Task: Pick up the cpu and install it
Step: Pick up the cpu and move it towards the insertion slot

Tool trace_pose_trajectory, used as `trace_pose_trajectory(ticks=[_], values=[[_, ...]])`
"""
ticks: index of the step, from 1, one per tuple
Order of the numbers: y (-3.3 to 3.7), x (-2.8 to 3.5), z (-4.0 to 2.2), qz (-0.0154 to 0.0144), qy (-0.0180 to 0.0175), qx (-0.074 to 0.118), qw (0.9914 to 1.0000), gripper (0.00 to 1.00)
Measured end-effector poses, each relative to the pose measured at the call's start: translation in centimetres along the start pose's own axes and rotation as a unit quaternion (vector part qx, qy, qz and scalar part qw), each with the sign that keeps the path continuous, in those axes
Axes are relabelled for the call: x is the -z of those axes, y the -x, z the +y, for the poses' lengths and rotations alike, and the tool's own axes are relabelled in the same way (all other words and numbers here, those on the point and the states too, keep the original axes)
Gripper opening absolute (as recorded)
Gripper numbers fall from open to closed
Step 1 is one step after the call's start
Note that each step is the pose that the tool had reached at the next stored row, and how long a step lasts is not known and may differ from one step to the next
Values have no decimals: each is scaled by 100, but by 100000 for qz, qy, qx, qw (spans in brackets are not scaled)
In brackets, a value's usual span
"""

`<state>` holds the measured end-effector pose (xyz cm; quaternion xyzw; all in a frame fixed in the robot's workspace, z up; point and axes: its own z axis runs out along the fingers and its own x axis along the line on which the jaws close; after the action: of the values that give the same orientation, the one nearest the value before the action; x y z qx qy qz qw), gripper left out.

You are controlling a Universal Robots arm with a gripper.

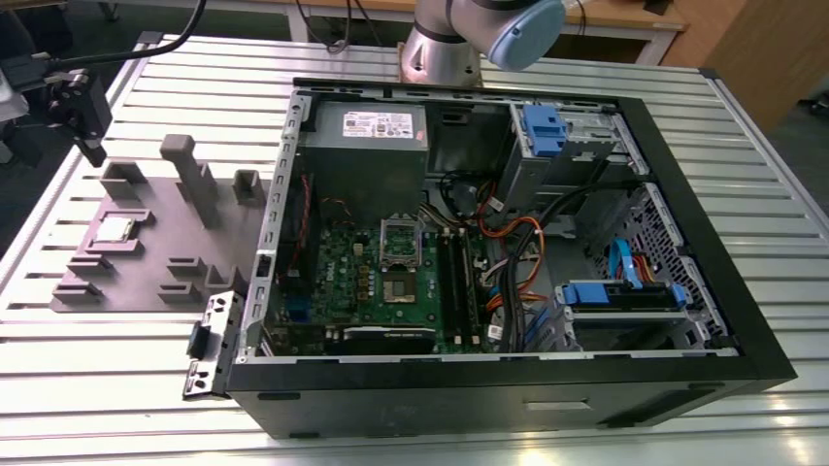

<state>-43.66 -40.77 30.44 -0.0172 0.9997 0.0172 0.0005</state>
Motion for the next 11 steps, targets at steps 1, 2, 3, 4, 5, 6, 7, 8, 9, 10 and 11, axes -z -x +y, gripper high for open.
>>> trace_pose_trajectory(ticks=[1,2,3,4,5,6,7,8,9,10,11], values=[[0,0,0,-2,1,1,100000,66],[0,0,0,-4,2,-1,100000,66],[0,0,0,-1,1,0,100000,66],[0,-2,0,-6,4,2,100000,66],[0,-6,-1,-14,7,-1,100000,66],[0,-15,-3,-25,15,0,100000,66],[0,-28,-4,-12,6,1,100000,66],[-1,-44,-6,-2,1,-2,100000,66],[0,-63,-7,-8,5,0,100000,66],[0,-82,-8,-2,2,1,100000,66],[0,-100,-8,-1,2,0,100000,66]])
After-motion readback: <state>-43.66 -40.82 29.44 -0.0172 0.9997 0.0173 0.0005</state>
